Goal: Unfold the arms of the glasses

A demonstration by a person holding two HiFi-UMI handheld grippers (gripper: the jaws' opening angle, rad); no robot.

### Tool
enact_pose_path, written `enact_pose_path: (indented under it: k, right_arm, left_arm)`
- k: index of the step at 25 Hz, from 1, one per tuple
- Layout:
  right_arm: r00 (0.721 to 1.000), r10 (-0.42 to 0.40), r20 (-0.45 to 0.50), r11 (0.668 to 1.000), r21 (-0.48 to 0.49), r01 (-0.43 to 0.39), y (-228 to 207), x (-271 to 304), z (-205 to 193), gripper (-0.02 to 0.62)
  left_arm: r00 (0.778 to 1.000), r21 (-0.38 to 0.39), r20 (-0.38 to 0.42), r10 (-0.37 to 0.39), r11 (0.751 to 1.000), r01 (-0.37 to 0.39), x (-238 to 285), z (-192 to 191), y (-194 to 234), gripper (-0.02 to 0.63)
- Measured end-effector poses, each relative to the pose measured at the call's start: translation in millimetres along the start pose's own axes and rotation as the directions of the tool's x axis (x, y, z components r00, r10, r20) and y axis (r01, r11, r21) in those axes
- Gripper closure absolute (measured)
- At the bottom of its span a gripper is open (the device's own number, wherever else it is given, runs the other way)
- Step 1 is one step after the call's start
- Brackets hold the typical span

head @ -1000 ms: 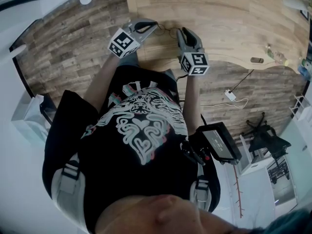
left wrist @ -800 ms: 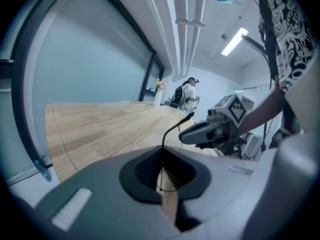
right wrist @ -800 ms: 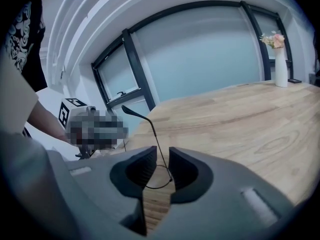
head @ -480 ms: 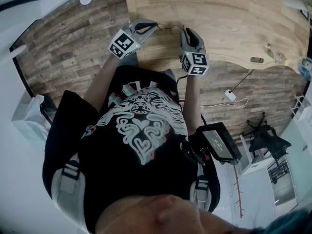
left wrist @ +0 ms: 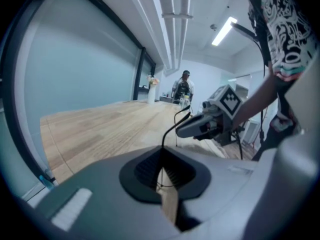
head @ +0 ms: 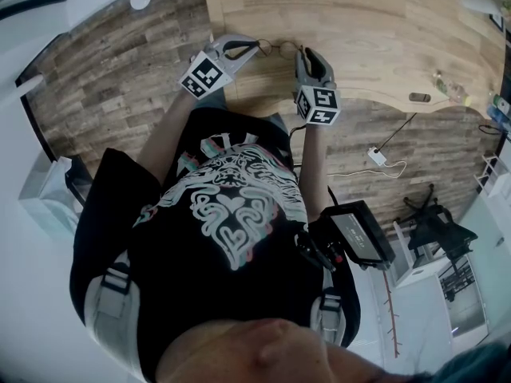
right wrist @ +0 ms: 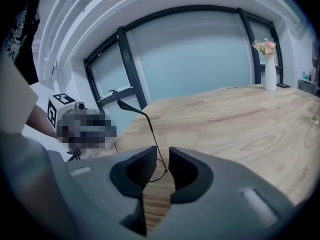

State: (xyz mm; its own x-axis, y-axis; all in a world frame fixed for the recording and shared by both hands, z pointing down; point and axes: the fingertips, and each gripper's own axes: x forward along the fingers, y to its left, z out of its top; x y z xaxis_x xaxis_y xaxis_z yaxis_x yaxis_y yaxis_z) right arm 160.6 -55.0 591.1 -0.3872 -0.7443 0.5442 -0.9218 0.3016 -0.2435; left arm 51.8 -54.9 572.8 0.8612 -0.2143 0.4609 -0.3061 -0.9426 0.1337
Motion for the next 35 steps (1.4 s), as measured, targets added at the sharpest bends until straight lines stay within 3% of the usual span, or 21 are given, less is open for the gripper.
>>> enact_pose_path:
  k: [11, 12, 15, 17, 20, 24, 26, 27, 35]
  right_arm:
    - [1.0, -0.017, -0.024, 1.0, 0.015, 0.018, -2.5, -9.6, -10.2, 0.521]
    - [1.0, -0.015, -0.022, 1.0, 0.013, 0.015, -0.1, -10.5, -9.9, 0.522]
    - [1.0, -0.013, -0.006, 1.0, 0.003, 0.013, 6.5, -15.8, -6.1, 0.522]
    - [1.0, -0.019, 0.013, 1.0, -0.007, 0.019, 9.0, -22.7, -0.3, 0.522]
    - [0.998, -0.029, 0.056, 1.0, -0.008, 0.029, 13.1, -38.6, 12.9, 0.529]
    - [0.99, -0.047, 0.133, 0.999, -0.004, 0.048, 21.2, -63.6, 36.4, 0.53]
    - [0.982, -0.053, 0.18, 0.998, -0.013, 0.056, 25.6, -77.8, 51.6, 0.533]
    - [0.978, -0.057, 0.2, 0.998, -0.023, 0.063, 28.0, -84.9, 59.0, 0.593]
    - [0.949, -0.034, 0.312, 0.983, -0.162, 0.089, 56.5, -126.0, 110.5, 0.597]
  left_arm:
    - [1.0, -0.018, -0.005, 0.023, 1.0, -0.023, -6.8, -3.2, -1.1, 0.615]
    - [1.0, -0.018, -0.004, 0.017, 1.0, -0.017, -7.3, -2.7, -2.9, 0.584]
    - [1.0, -0.024, 0.008, 0.004, 1.0, -0.004, -9.1, 2.7, -8.6, 0.373]
    - [1.0, -0.018, 0.013, 0.015, 1.0, -0.015, -11.9, 8.3, -9.9, 0.33]
    - [0.998, -0.017, 0.024, 0.057, 0.998, -0.057, -23.9, 19.1, -8.0, 0.331]
    - [0.978, -0.086, 0.119, 0.173, 0.983, -0.163, -56.6, 40.8, 2.7, 0.468]
    - [0.956, -0.131, 0.165, 0.242, 0.966, -0.222, -73.7, 53.4, 8.9, 0.617]
    - [0.947, -0.139, 0.182, 0.265, 0.96, -0.242, -80.5, 60.4, 9.2, 0.617]
    - [0.895, -0.111, 0.24, 0.377, 0.926, -0.36, -100.3, 106.7, -5.5, 0.617]
